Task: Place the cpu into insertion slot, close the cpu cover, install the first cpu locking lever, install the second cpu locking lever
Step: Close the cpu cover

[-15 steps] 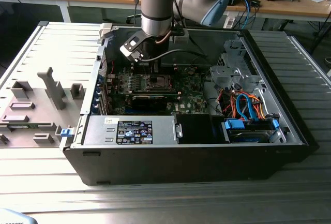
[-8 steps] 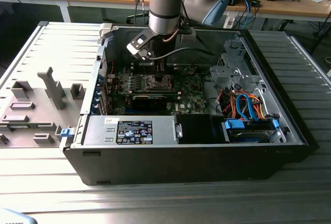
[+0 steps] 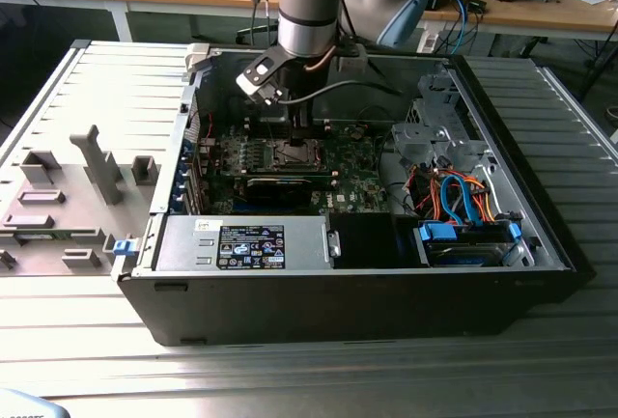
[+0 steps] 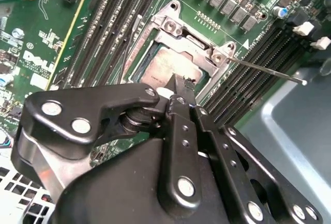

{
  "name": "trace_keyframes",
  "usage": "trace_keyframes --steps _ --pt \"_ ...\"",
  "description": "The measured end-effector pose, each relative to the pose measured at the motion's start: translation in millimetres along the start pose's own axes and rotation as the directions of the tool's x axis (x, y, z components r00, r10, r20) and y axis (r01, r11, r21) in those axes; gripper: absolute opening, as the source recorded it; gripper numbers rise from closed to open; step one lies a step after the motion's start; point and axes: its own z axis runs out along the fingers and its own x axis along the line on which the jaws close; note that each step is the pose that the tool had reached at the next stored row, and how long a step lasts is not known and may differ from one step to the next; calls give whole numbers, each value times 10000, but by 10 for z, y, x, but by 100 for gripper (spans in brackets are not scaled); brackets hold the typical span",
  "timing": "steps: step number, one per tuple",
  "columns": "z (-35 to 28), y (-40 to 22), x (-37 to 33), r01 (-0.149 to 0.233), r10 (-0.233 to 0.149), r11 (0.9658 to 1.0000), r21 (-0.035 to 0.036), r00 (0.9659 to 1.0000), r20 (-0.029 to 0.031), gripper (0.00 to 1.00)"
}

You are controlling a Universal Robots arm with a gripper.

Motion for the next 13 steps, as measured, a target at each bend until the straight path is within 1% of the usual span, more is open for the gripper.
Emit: trace_keyframes --steps 4,9,13 --pt "-85 -2 -2 0 0 10000 0 10000 0 11" --pt "-159 -4 -3 0 0 10000 0 10000 0 11" --pt "-240 -6 -4 0 0 10000 -1 10000 0 11"
